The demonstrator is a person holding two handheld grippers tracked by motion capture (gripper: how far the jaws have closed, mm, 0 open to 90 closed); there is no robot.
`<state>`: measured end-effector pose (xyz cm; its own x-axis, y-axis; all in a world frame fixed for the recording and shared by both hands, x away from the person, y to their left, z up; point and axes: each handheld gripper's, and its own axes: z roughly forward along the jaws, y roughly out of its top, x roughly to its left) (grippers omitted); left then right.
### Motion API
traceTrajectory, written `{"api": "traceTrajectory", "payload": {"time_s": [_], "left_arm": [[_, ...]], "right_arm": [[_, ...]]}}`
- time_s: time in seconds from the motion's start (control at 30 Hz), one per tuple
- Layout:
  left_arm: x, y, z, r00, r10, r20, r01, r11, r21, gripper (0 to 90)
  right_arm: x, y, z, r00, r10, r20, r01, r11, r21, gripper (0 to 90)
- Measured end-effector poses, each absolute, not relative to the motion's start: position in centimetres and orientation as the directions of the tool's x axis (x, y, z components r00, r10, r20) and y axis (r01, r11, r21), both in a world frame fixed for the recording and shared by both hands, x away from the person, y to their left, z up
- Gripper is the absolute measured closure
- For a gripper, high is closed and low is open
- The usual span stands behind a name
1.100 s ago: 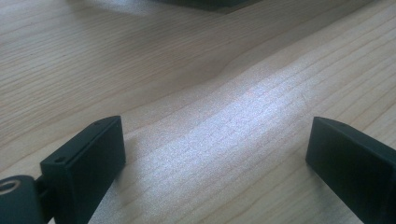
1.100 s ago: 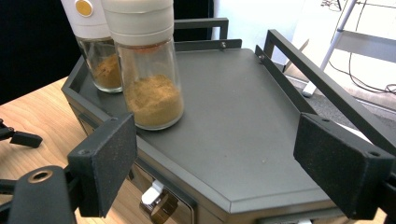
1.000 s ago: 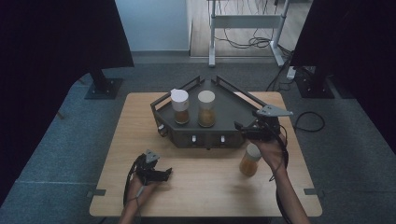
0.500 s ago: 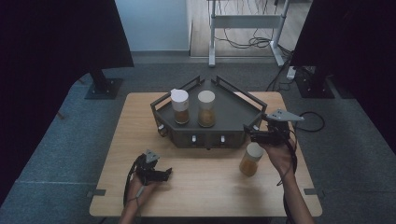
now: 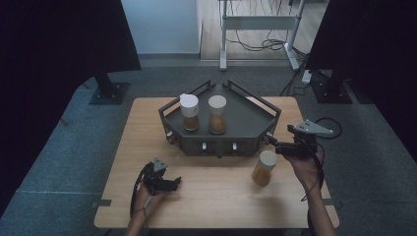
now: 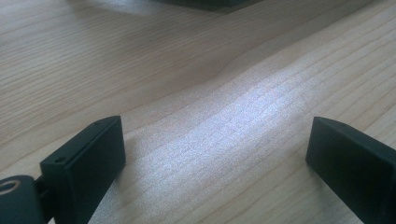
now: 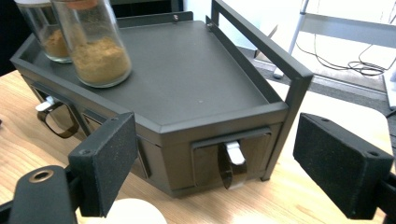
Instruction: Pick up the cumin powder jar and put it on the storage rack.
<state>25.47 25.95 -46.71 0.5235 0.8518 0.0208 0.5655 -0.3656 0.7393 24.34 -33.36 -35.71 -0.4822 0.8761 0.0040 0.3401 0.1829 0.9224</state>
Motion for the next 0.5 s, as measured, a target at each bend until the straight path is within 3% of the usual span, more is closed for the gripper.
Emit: {"api": "traceTrajectory", "payload": {"time_s": [0.5], "left_arm": [[25.4,25.9,-46.7,0.522,0.853,0.024,0.566,-0.367,0.738,4.4]], "right_arm": [[23.7,-34.9,-37.6,-0.431,0.902,0.021,0.388,0.164,0.907,13.2]]}}
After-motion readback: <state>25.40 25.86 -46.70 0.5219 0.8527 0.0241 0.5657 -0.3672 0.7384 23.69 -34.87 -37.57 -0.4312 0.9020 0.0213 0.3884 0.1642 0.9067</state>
